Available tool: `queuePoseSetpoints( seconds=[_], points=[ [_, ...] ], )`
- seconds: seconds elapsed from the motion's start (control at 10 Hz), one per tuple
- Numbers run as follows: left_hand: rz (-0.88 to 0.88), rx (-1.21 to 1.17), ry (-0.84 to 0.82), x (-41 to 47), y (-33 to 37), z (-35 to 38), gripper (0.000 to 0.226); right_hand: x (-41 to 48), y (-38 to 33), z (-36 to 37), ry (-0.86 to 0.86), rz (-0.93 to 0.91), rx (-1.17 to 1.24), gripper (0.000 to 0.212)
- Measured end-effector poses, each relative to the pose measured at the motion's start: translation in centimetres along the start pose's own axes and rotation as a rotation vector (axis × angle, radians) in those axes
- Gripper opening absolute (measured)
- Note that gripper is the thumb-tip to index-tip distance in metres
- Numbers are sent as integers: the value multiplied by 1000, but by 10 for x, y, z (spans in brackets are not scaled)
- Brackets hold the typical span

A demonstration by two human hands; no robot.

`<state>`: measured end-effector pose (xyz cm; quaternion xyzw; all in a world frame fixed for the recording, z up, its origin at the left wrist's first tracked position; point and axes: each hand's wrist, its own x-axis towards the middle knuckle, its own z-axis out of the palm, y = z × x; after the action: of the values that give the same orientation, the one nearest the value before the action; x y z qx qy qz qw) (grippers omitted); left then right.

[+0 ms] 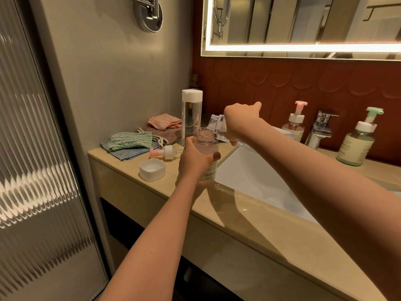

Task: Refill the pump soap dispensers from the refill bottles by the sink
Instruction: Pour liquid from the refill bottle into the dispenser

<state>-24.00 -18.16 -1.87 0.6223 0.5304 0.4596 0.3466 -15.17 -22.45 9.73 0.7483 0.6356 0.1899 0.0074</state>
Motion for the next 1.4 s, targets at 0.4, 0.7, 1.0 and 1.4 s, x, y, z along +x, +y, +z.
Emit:
queuePoseSetpoints(
  seconds=[0.4, 0.7, 1.0, 1.4],
  points=[
    [-7, 8, 1, -1, 1, 0, 80, -2, -1, -2, -4, 2, -15, 28],
    [3, -11, -7, -2, 2, -1, 79, 0, -2, -2, -3, 2, -10, 27],
    [5, -11, -5, -2, 1, -1, 79, 1, -2, -1, -1, 2, -14, 26],
    [2, -5, 0, -2, 1, -1, 78, 0, -2, -1, 4, 0, -15, 24]
  ],
)
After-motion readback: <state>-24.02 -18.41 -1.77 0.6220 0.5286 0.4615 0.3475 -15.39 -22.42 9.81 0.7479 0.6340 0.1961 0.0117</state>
